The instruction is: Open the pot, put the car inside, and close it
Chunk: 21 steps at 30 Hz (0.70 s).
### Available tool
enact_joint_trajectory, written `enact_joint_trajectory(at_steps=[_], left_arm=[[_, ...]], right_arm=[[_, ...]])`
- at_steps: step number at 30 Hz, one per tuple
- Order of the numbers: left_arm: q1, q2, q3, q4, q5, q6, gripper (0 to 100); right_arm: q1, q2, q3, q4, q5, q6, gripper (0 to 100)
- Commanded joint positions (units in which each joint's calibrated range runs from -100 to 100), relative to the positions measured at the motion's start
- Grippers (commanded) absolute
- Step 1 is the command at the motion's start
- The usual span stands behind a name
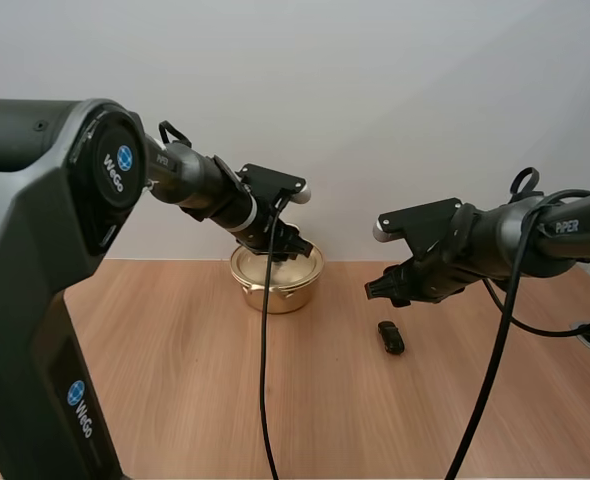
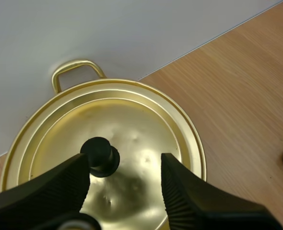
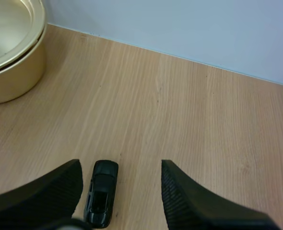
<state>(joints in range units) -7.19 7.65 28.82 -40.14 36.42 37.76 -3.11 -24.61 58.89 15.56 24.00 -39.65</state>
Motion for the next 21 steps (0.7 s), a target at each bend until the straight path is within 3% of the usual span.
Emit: enact_joint_trajectory(at_steps=[1,21], left_arm=[[-0.01,-0.04,-0.32,0.05,-3.24,0.02,75],[-0.01,5.15,-4.71,2.55,-2.59,-1.52,74]], right_arm=[[-0.02,0.03,-0.03,0.02,-0.02,0.00,82],[-0.02,0.03,-0.03,0.02,2.48,0.00,82]])
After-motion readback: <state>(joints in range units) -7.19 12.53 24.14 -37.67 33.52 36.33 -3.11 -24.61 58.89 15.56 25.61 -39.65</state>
